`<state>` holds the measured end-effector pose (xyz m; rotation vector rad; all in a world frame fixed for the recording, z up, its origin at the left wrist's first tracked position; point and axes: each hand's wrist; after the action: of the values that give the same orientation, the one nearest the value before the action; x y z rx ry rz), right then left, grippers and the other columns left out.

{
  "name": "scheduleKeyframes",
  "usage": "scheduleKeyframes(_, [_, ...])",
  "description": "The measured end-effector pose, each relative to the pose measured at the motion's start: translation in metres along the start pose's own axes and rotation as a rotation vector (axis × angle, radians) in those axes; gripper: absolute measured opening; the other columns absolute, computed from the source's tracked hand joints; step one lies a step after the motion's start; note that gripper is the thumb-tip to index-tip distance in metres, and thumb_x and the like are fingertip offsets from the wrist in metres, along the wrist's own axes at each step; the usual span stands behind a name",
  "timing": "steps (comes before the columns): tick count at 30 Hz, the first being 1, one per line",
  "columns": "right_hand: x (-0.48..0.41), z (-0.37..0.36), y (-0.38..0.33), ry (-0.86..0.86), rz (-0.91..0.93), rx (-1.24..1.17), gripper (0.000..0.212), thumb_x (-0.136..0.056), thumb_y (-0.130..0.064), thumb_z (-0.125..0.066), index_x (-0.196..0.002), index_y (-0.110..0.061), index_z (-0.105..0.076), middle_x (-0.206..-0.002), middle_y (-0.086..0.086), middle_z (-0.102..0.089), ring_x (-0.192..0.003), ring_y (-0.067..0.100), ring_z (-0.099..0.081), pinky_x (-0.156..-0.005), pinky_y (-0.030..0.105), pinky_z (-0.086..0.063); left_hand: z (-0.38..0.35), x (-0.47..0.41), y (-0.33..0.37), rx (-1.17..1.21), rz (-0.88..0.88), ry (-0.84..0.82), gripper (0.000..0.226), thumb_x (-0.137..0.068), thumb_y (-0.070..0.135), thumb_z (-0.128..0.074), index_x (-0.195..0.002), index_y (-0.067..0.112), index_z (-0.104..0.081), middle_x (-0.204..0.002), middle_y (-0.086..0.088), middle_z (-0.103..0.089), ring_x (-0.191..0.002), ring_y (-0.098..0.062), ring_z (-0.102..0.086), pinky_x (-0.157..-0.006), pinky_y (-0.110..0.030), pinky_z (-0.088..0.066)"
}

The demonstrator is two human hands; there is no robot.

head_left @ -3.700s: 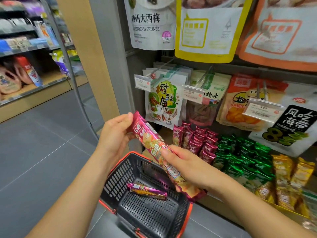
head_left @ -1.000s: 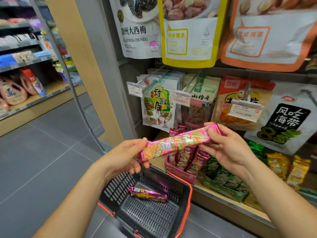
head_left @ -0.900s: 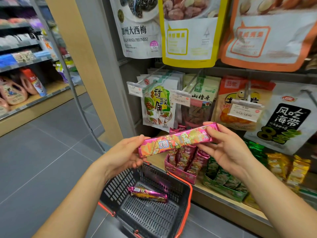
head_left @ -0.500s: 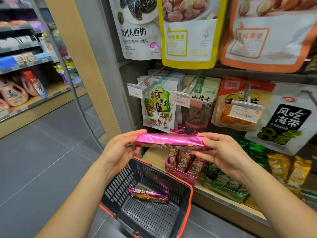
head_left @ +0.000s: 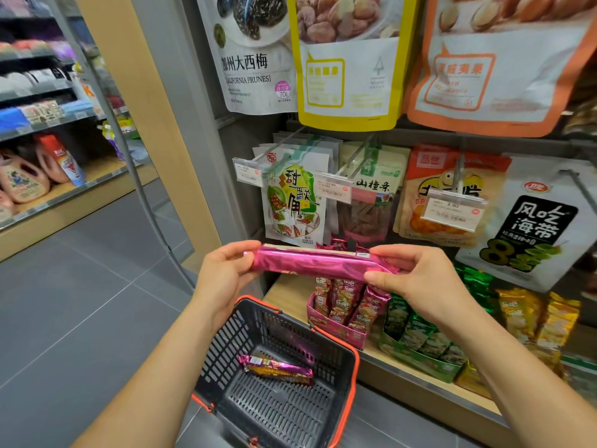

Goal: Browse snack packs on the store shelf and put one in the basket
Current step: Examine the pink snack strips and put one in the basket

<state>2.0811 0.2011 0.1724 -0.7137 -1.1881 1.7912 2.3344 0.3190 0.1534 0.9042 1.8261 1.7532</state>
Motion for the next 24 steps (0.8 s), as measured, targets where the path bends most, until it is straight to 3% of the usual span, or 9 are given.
scheduleKeyframes(3, [0.002,0.001,-0.002,0.077,0.079,0.107,0.046,-0.065,-0.025,-0.089,-0.109,-0.023,-0.074,-0.098,-0.01,-0.072,-0.092,0.004,-0.065,-0.089,0.028,-0.052,-0.005,0.002,-0.005,-0.623,-0.161,-0.064,0.034,-0.09,-0.003,-0.056,-0.109,0.022,-0.068,-0.12,-0.002,-0.066,-0.115,-0.018,-0.058,-0.105,-0.036,-0.043])
scheduleKeyframes(5, [0.003,0.001,-0.002,0.116,0.122,0.168,0.046,-0.065,-0.029,-0.089,-0.108,-0.024,-0.074,-0.092,-0.015,-0.068,-0.088,-0.008,-0.059,-0.079,0.013,-0.047,-0.011,0.007,-0.009,-1.083,-0.362,-0.188,0.05,-0.086,0.008,-0.064,-0.131,0.028,-0.057,-0.141,0.0,-0.049,-0.132,-0.019,-0.039,-0.113,-0.037,-0.03])
scheduleKeyframes(7, [0.004,-0.003,-0.002,0.134,0.142,0.177,0.044,-0.064,-0.032,-0.089,-0.105,-0.025,-0.075,-0.087,-0.02,-0.066,-0.081,-0.013,-0.058,-0.069,0.003,-0.039,-0.028,0.016,-0.014,-1.257,-0.522,-0.318,0.065,-0.084,0.026,-0.069,-0.143,0.033,-0.042,-0.149,0.004,-0.037,-0.139,-0.019,-0.027,-0.115,-0.043,-0.027])
scheduleKeyframes(10, [0.007,-0.011,-0.003,0.135,0.169,0.106,0.036,-0.064,-0.033,-0.089,-0.096,-0.027,-0.074,-0.083,-0.018,-0.068,-0.077,-0.007,-0.062,-0.068,0.01,-0.045,-0.059,0.031,-0.024,-1.235,-0.674,-0.374,0.061,-0.085,0.044,-0.067,-0.138,0.03,-0.041,-0.134,0.01,-0.049,-0.122,-0.015,-0.044,-0.101,-0.036,-0.043])
scheduleKeyframes(13, [0.009,-0.013,-0.005,0.132,0.21,0.056,0.035,-0.062,-0.042,-0.086,-0.093,-0.03,-0.073,-0.087,-0.014,-0.071,-0.085,0.003,-0.064,-0.075,0.023,-0.05,-0.073,0.036,-0.026,-1.207,-0.76,-0.33,0.041,-0.089,0.036,-0.063,-0.127,0.025,-0.051,-0.112,0.009,-0.051,-0.102,-0.014,-0.052,-0.084,-0.034,-0.048])
scheduleKeyframes(16, [0.01,-0.007,-0.008,-0.022,0.207,-0.029,0.052,-0.057,-0.052,-0.081,-0.105,-0.037,-0.068,-0.092,-0.02,-0.07,-0.088,-0.008,-0.062,-0.071,0.005,-0.045,-0.072,0.033,-0.024,-1.092,-0.729,-0.362,0.035,-0.09,0.025,-0.063,-0.124,0.024,-0.055,-0.102,0.011,-0.041,-0.094,-0.014,-0.053,-0.078,-0.03,-0.046])
scheduleKeyframes(19, [0.01,-0.005,-0.006,-0.225,0.223,0.022,0.056,-0.066,-0.032,-0.086,-0.115,-0.04,-0.06,-0.098,-0.025,-0.067,-0.092,-0.018,-0.058,-0.072,-0.002,-0.04,-0.072,0.032,-0.023,-0.93,-0.637,-0.417,0.041,-0.088,0.02,-0.062,-0.127,0.027,-0.053,-0.109,0.013,-0.05,-0.102,-0.01,-0.055,-0.089,-0.031,-0.048])
scheduleKeyframes(21, [0.008,-0.007,-0.001,-0.177,0.248,0.085,0.048,-0.077,-0.019,-0.081,-0.116,-0.038,-0.061,-0.102,-0.021,-0.068,-0.095,-0.015,-0.06,-0.08,0.006,-0.044,-0.073,0.033,-0.021,-0.806,-0.475,-0.461,0.047,-0.089,0.016,-0.062,-0.131,0.033,-0.05,-0.118,0.012,-0.059,-0.109,-0.01,-0.059,-0.095,-0.039,-0.05])
scheduleKeyframes(24, [0.005,-0.011,0.003,-0.055,0.272,0.151,0.037,-0.084,-0.02,-0.074,-0.117,-0.033,-0.065,-0.105,-0.021,-0.069,-0.099,-0.01,-0.06,-0.086,0.012,-0.043,-0.074,0.035,-0.017,-0.618,-0.284,-0.533,0.05,-0.083,0.024,-0.063,-0.129,0.04,-0.05,-0.114,0.013,-0.065,-0.105,-0.013,-0.064,-0.092,-0.045,-0.053])
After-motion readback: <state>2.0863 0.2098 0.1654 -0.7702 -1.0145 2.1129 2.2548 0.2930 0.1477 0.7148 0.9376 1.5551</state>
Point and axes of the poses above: each hand's wrist, its own x-axis away from the middle knuckle, its own z-axis out of the back of the hand, y = z × x
